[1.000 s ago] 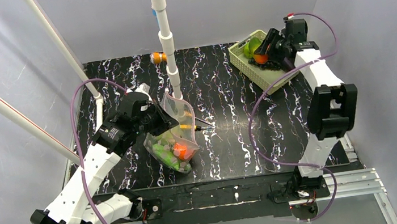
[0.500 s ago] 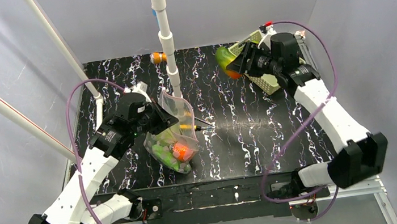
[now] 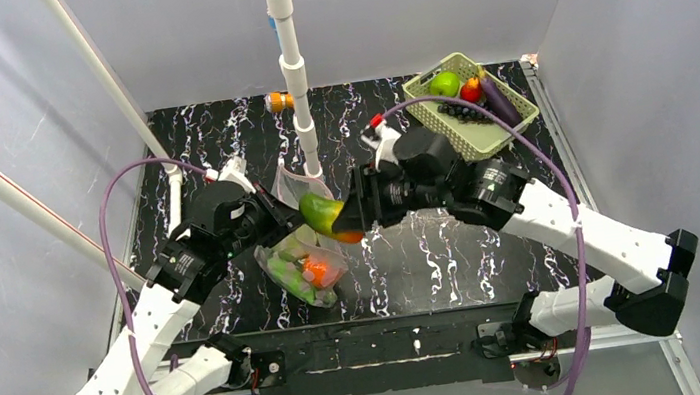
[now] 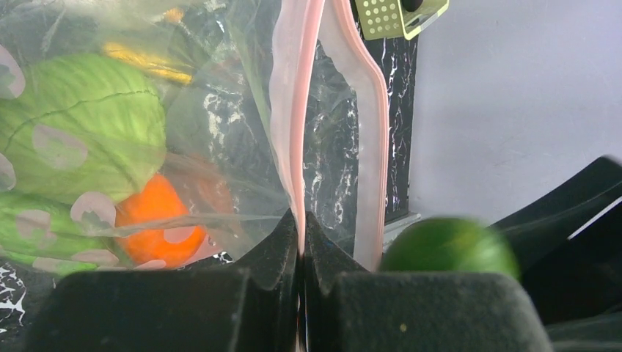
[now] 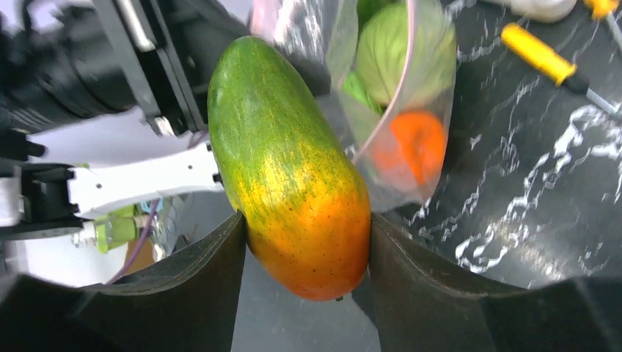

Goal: Place the food in the zip-top bag and seal the zipper
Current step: Place the fake fruit in the zipper food storage bag.

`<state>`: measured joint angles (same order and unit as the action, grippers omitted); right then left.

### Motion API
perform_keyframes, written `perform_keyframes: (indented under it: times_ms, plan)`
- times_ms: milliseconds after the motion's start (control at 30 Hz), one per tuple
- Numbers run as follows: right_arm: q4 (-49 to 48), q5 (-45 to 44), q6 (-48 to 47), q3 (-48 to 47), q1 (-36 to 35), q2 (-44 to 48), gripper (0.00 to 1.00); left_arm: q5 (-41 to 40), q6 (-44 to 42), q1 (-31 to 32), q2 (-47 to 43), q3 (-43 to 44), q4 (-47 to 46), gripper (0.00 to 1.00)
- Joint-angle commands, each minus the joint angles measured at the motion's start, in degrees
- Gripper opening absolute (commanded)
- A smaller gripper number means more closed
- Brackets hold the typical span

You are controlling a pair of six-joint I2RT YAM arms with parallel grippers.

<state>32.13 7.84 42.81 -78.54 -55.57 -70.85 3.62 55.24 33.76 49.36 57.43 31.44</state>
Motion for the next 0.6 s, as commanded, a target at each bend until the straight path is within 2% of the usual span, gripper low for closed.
perform_keyframes:
  times_ms: [0, 167, 267, 400, 567]
  plan:
    - [1.40, -14.60, 3.08, -2.07, -6.39, 0.20, 0.03, -0.18, 2.38, 0.08, -1.50, -2.41, -4.04, 0.00]
    - [1.77, -20.57, 6.53, -4.19, -10.07, -3.99, 0.05, 0.67, 3.49, 0.07, -1.97, -3.26, -5.16, 0.00]
    - [2.45, -25.71, 4.88, -7.30, -11.87, -6.01, 0.07, 0.61, 4.08, 0.08, -2.78, -3.34, -4.72, 0.00]
    - [7.02, -30.91, 0.81, -16.43, -14.11, -11.45, 0.16, 2.18, 5.51, 0.08, -3.26, -2.68, -4.52, 0.00]
    - [12.41, -37.03, -4.05, -23.13, -16.61, -17.60, 0.26, 4.98, 9.57, 0.08, -6.04, -4.91, -8.56, 0.00]
